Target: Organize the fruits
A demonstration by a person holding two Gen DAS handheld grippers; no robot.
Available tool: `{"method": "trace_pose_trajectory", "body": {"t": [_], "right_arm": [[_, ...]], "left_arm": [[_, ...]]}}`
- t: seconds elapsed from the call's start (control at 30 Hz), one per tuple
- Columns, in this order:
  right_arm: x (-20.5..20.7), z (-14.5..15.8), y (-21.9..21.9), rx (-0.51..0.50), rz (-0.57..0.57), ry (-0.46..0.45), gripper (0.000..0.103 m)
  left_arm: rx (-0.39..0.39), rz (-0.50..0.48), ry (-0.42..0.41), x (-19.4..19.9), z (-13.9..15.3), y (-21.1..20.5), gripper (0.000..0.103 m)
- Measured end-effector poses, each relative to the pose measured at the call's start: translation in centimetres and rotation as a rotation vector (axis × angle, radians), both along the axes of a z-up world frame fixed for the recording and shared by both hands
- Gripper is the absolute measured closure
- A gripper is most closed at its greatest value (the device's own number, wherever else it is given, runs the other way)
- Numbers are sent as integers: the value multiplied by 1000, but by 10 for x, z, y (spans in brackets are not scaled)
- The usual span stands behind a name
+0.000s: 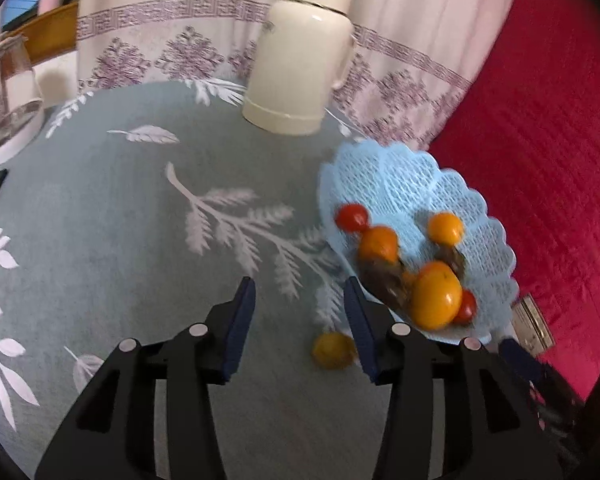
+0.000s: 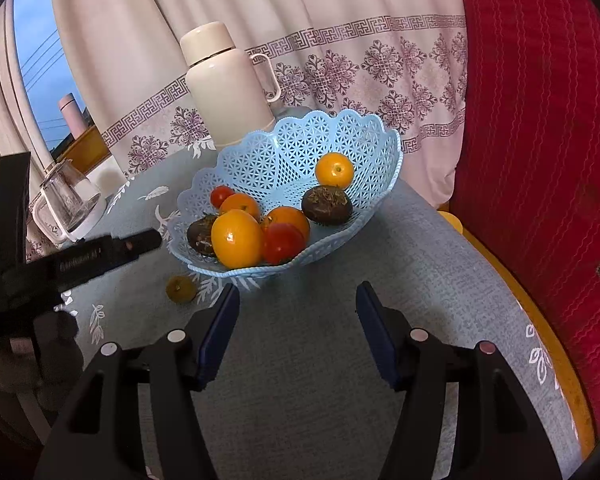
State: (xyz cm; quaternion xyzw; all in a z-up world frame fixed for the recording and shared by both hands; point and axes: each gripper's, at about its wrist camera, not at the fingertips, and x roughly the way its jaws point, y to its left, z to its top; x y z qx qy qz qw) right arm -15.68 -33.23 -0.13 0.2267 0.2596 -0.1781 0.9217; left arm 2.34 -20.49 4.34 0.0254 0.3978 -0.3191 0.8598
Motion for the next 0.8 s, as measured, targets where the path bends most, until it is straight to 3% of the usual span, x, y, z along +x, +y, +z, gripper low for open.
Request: {"method": "trace_pose_trajectory", "body": {"t": [0.37,0.43,0.53,0.8], "right_arm": [[0,0,-1,3,2,-3,42],[0,1,-1,2,3,-3,42],[0,1,-1,3,2,-3,42],[0,1,0,4,2,-7,42]], "left_arm": [[73,-103,0,-20,-23,-21,56],[84,-111,2,-20,-27,-22,59],[97,-125,30,-18,-36,-25,73],[68,-117,13,-20,-28,-15,74]]}}
